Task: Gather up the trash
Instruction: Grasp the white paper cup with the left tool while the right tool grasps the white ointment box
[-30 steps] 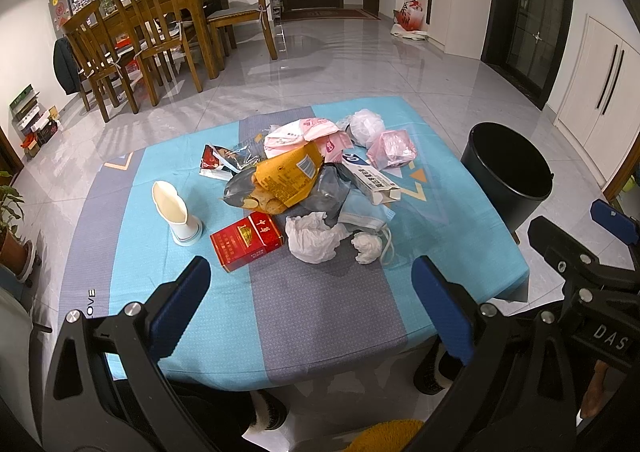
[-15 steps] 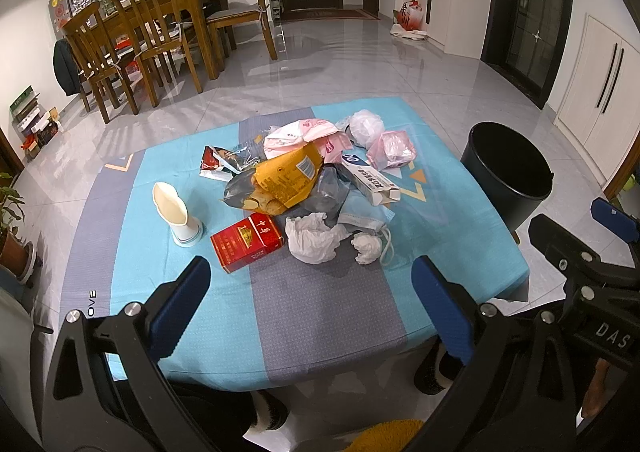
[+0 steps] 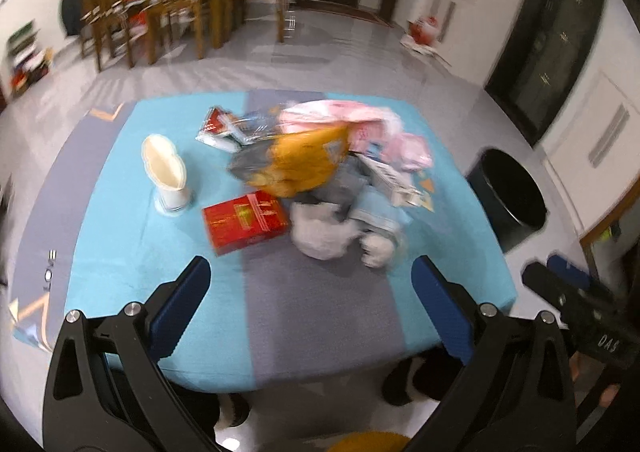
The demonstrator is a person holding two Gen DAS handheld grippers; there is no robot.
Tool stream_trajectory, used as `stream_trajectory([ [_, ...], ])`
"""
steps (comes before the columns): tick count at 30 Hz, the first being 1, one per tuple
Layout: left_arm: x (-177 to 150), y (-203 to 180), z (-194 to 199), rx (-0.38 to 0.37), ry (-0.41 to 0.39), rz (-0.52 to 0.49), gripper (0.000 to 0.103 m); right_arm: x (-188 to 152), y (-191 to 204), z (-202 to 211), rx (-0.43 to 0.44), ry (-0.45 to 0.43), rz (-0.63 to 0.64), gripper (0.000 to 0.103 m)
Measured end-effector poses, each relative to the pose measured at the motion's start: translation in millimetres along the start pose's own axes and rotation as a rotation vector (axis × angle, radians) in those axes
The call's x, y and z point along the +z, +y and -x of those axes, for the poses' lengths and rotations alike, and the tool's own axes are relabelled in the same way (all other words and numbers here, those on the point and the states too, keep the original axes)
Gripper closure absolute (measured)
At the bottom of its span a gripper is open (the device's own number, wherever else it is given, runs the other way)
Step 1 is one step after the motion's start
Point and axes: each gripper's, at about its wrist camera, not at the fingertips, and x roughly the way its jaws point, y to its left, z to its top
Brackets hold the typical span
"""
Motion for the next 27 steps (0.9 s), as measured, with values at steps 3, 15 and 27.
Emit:
stream_trajectory([
  [3, 1, 25, -16, 0.074, 0.013, 0.053, 0.003, -4, -4, -19, 0.041, 0.047, -0.004, 0.003],
  [15, 13, 80, -50, 0.117, -0.015, 0.140, 0.003, 18, 12, -97, 0.124, 0.183, 0.187, 0.003],
  [27, 49, 87, -107, 0.276, 0.009, 0.111, 0.003, 49, -8, -140, 0.185, 0.188, 0.106, 0.003],
])
